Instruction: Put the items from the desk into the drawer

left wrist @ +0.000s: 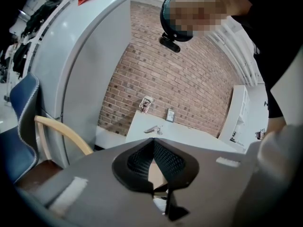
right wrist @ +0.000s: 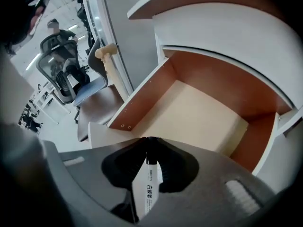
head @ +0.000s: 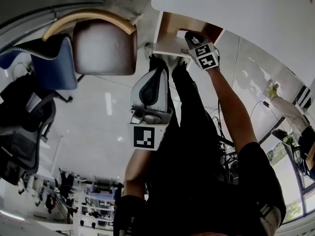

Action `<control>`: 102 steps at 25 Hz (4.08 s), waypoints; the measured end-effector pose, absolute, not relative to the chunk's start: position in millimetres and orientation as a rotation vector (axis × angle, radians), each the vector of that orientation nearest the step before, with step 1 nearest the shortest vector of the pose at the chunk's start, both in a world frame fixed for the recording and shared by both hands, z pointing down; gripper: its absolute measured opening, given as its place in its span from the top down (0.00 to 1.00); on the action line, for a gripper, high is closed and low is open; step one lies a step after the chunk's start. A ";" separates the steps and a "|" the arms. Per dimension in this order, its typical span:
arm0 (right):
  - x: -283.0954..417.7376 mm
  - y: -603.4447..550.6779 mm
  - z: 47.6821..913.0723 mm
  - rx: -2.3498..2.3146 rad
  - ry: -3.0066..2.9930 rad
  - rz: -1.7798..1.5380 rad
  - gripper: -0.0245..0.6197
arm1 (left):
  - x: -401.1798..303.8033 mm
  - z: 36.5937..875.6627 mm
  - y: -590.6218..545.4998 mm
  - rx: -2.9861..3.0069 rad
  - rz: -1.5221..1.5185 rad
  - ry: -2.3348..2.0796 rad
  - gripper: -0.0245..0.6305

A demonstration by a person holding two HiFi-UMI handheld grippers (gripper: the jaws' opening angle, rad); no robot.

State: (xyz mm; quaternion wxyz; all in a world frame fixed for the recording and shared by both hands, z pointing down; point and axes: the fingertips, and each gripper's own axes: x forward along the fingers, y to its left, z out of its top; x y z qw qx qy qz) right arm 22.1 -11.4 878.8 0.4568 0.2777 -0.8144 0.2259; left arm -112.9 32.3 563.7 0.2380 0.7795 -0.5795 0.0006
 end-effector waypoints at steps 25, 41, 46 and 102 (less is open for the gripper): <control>27.2 -8.5 971.9 0.592 -1.799 0.602 0.82 | -121.4 604.6 27.0 2.118 0.022 -1.557 0.94; 42.4 -1.0 907.2 0.684 -1.848 0.643 0.81 | -110.7 557.4 39.1 2.156 0.001 -1.580 0.94; 57.1 7.3 862.3 0.764 -1.871 0.717 0.85 | -101.0 518.6 39.3 2.193 -0.023 -1.594 0.94; 70.1 62.8 348.7 1.310 -2.669 0.370 0.96 | -79.6 297.0 64.9 2.470 -0.248 -1.638 0.94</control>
